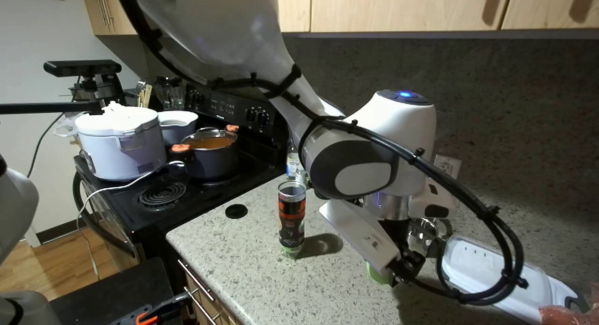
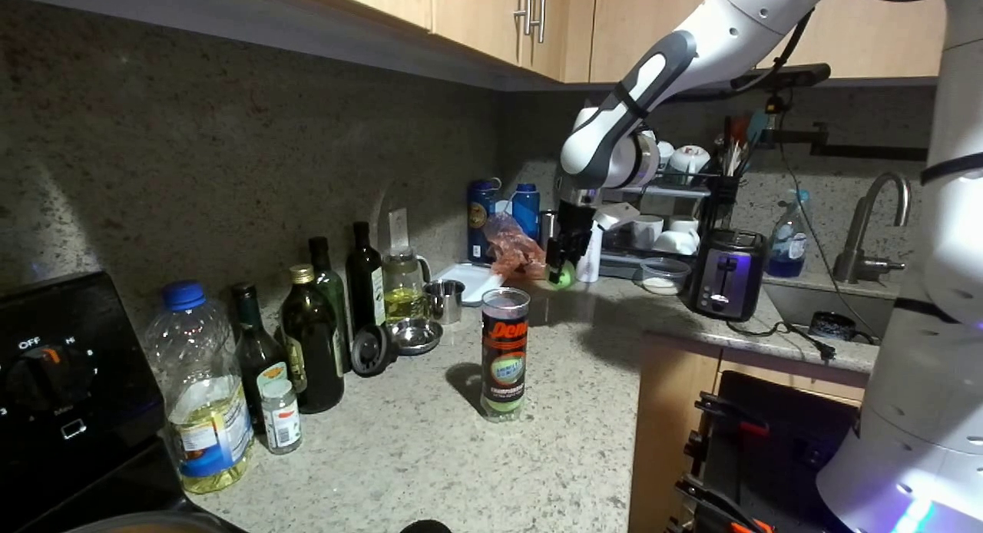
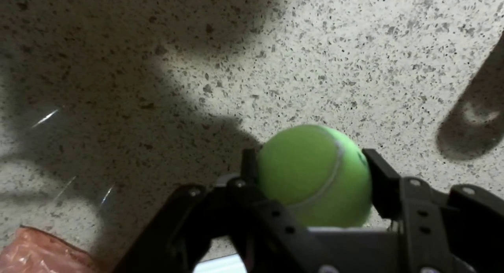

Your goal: Put the two tennis balls inside the container then place the black lid on top of the container

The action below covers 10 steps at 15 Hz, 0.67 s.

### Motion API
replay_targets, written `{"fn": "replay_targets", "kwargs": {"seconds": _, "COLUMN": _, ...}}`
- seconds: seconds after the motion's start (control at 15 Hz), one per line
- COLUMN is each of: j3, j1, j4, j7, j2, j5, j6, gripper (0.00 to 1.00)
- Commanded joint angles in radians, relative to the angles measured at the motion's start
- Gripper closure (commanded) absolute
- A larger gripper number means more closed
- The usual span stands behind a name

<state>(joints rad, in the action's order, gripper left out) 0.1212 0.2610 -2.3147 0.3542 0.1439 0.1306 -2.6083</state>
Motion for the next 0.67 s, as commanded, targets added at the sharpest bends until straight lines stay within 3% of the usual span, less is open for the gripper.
{"fn": "replay_targets", "kwargs": {"seconds": 0.0, "j3": 0.009, "j1": -0.010, "j4": 0.000, "j7": -0.001, "j2": -0.001, "j5": 0.000, "j6": 0.001, "gripper": 0.33}}
{"fn": "replay_targets", "kwargs": {"seconds": 0.07, "j3": 0.009, "j1": -0.009, "j4": 0.000, "j7": -0.001, "j2": -0.001, "j5": 0.000, "j6": 0.000, "gripper": 0.33}}
{"fn": "replay_targets", "kwargs": {"seconds": 0.13, "j3": 0.010, "j1": -0.013, "j4": -0.003, "j7": -0.010, "j2": -0.006, "j5": -0.011, "j6": 0.001, "gripper": 0.58}}
{"fn": "replay_targets", "kwargs": {"seconds": 0.6, "j3": 0.012, "j1": -0.067, "j4": -0.041, "j7": -0.093, "j2": -0.076, "j5": -0.174, "j6": 0.054, "gripper": 0.58}}
